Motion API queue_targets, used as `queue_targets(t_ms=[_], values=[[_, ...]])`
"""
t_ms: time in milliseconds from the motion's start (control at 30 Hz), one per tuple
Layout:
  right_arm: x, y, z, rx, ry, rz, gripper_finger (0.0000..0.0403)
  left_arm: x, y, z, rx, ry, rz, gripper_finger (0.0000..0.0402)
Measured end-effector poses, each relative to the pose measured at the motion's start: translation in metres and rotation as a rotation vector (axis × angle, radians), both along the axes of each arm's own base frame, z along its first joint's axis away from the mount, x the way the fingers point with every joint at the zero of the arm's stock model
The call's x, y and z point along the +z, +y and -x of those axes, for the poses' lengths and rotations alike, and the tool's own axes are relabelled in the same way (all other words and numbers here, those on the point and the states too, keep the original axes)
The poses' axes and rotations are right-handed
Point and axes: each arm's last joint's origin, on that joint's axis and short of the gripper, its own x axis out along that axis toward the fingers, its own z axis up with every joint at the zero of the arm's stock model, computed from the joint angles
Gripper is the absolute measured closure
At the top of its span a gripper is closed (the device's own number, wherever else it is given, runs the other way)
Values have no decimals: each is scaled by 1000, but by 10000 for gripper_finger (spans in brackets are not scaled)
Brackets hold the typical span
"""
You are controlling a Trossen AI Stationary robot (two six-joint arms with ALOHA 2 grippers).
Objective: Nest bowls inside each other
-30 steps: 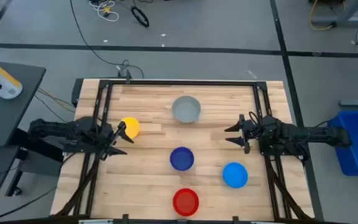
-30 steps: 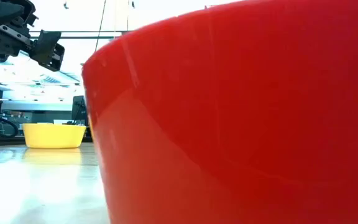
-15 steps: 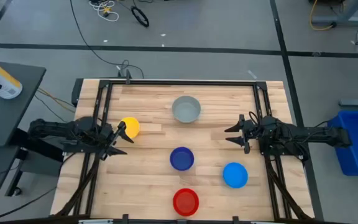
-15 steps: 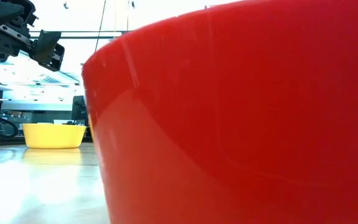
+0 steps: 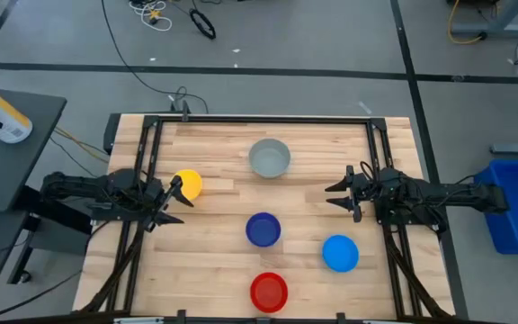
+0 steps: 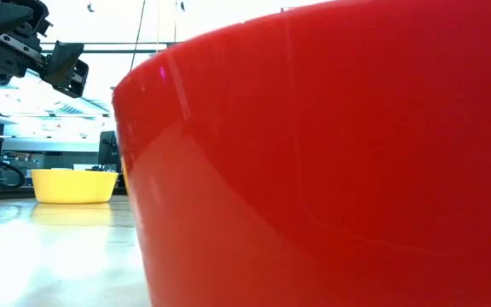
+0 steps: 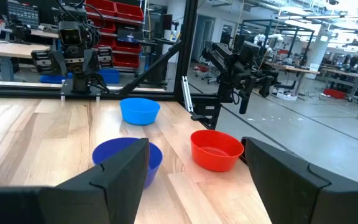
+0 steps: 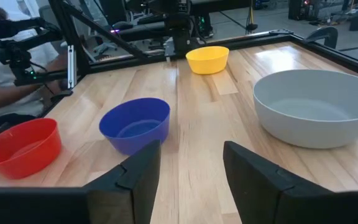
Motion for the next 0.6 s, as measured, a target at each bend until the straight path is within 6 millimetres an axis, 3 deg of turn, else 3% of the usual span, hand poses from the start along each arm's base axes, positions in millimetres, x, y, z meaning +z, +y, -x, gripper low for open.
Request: queue_targets(t_ms=[600], values=[[0, 0, 0, 0, 0, 0, 189, 0, 0, 0, 0, 0, 0, 125]])
